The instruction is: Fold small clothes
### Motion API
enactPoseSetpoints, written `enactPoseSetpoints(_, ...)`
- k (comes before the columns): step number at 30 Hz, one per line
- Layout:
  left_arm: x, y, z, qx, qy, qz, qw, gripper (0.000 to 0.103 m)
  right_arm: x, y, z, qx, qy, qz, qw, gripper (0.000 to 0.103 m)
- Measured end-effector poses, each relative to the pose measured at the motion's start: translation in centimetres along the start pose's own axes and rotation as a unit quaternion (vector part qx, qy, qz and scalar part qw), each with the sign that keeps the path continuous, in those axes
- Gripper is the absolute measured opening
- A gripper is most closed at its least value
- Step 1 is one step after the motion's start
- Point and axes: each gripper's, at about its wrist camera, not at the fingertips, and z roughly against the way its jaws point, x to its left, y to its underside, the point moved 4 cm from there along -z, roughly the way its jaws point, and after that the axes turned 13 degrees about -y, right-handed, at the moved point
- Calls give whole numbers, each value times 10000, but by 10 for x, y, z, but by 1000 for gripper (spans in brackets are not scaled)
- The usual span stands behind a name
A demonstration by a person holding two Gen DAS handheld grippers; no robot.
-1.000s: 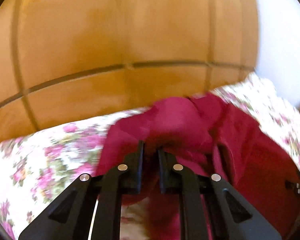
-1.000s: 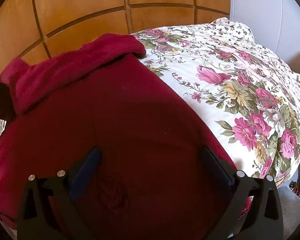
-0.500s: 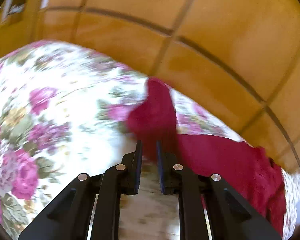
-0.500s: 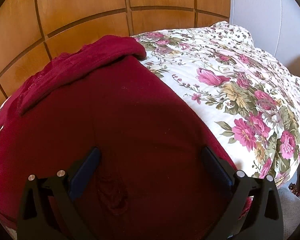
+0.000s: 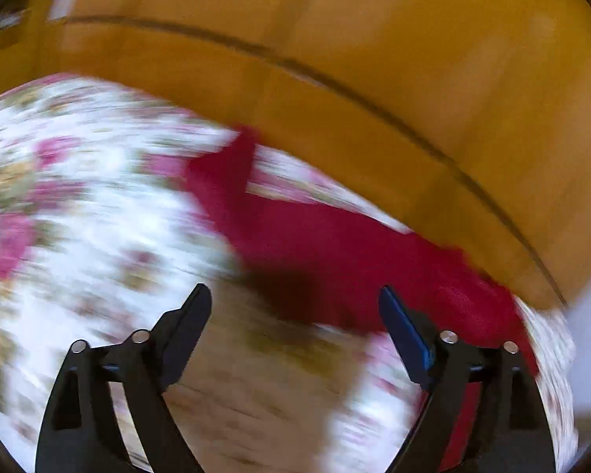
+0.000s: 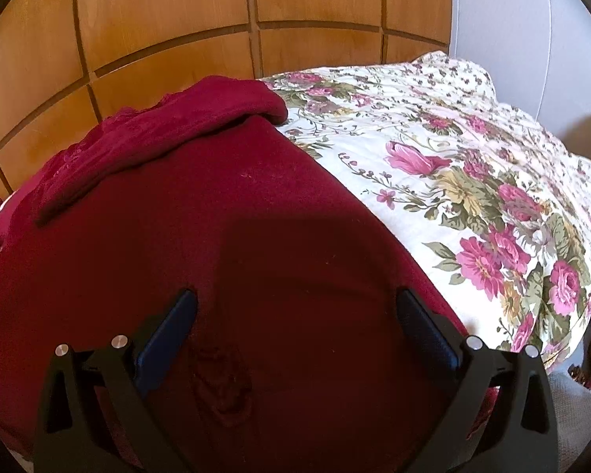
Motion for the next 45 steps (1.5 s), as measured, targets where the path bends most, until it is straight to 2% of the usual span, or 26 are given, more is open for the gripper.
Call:
enactPoseSetpoints(3,-47,29,8,217,642,-703,9952,92,5,-18,11,535,-12,-26,9986,101)
enactPoseSetpoints(5,-63,50,8,419,907,-1007,9899,96,17,-44,31,440,-87,270,9986,101)
enactPoseSetpoints(7,-65,60,2,688,854,-1093,9879,96,35,-71,41,427,65,926,9948,101)
enactPoseSetpoints(9,-57,59,-5,873,852,-874,9887,96,59,-93,40,583,109,1704,9836,101)
enactPoseSetpoints(11,-46,60,-12,1134,970,-519,9874,96,83,-110,25,831,71,2387,9675,101)
enactPoseSetpoints(14,-39,58,-12,1093,1109,-442,9868,99,108,-123,-2,850,-191,2860,9543,101)
enactPoseSetpoints(17,-43,58,-16,1116,1015,-535,9871,99,139,-120,-41,863,-597,3300,9381,101)
enactPoseSetpoints(20,-46,57,-20,1119,978,-579,9872,99,161,-109,-73,800,-683,3760,9206,101)
enactPoseSetpoints(22,-49,56,-21,1121,951,-616,9872,99,177,-98,-93,823,-785,4164,9020,101)
enactPoseSetpoints(25,-55,57,-25,1130,875,-726,9871,99,187,-96,-105,431,-878,4419,8917,99)
enactPoseSetpoints(26,-59,57,-29,1135,848,-761,9870,99,188,-99,-105,373,-951,4433,8905,89)
enactPoseSetpoints(27,-59,58,-30,1136,827,-787,9869,99,190,-104,-107,370,-1063,4430,8894,63)
enactPoseSetpoints(28,-60,58,-30,1137,804,-815,9869,99,189,-110,-110,428,-1151,4358,8916,47)
enactPoseSetpoints(29,-60,58,-31,1138,794,-826,9869,99,189,-117,-113,469,-1211,4224,8970,23)
enactPoseSetpoints(30,-60,58,-31,1140,784,-837,9868,99,184,-131,-113,459,-1348,3889,9102,19)
enactPoseSetpoints(33,-60,58,-32,1144,758,-860,9868,99,152,-166,-102,185,-1635,2802,9457,17)
enactPoseSetpoints(37,-60,58,-32,1145,756,-864,9868,99,99,-208,-77,-361,-1567,1537,9749,15)
enactPoseSetpoints(40,-59,58,-33,1146,755,-867,9867,99,42,-229,-66,-620,-1383,649,9863,15)
enactPoseSetpoints(45,-59,58,-33,1146,756,-868,9867,99,-57,-234,-59,-674,-646,-370,9949,15)
